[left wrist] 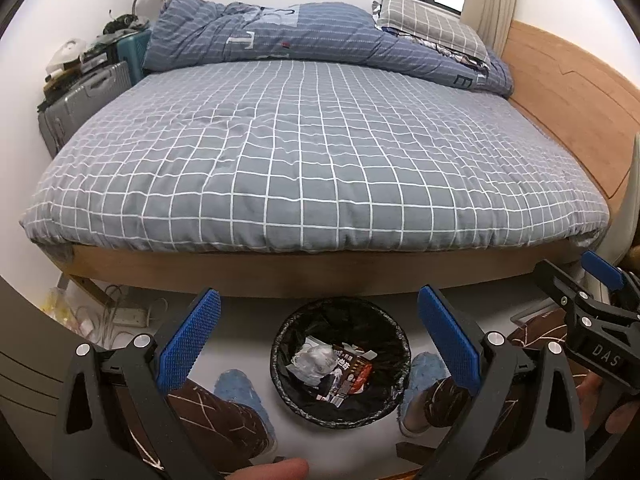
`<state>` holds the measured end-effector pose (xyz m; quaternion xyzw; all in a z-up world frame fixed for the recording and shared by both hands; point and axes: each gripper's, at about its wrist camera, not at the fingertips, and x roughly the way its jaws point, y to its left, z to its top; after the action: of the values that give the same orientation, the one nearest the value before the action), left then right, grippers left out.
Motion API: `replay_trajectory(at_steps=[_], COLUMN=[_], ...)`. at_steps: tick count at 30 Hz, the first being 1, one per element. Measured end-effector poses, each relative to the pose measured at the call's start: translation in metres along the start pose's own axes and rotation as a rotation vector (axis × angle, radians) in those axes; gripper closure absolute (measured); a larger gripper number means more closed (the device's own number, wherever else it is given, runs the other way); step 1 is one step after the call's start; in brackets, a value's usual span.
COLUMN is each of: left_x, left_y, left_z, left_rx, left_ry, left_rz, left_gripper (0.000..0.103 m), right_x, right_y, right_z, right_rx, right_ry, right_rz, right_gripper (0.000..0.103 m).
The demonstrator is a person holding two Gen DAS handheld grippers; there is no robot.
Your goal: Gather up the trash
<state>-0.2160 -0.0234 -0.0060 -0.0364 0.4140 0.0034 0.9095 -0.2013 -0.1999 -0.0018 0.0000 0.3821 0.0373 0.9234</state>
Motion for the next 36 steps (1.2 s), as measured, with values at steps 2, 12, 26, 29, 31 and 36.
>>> replay_trajectory(at_steps=[2,12,26,29,31,36], left_x=[-0.0002,0.0001,-0.0014,-0.0018,-0.0008,-0.0013], left_y=[0.0002,-0.0014,-0.0043,-0.0033,-0.0017,0.0004], left_z=[0.0002,0.0008,0.0018,0.0023,0.0019,0.0004], left_rx=[-0.002,0.002,0.015,0.002,-0.005,-0.011], left_ry=[0.001,0.008,0.011,0.006,0.015,0.018], left_rz=[-0.004,0.004,0.001,0.012,0.004,0.000], left_gripper=[0.006,0.006,0.006,0.006,0.006,0.006], right_x=[0.0001,0.0016,0.0026,0.0020,0.0016,0.0011], right_y=[0.0003,0.0000,-0.0005,0.0002,0.0005,0.0012], right_z=[-0.0003,-0.0002,0.0008,0.0008,0.0008,0.0007], right_rx=[-0.002,-0.008,-0.013,-0.013,-0.013,-0.011], right_ry=[-0.001,0.001,-0.001,-0.003,-0.003,-0.002], right_rz=[-0.001,0.003,0.005,0.006,0.006,0.006], right_gripper=[0.008,0.008,0.008,0.008,0.008,0.008])
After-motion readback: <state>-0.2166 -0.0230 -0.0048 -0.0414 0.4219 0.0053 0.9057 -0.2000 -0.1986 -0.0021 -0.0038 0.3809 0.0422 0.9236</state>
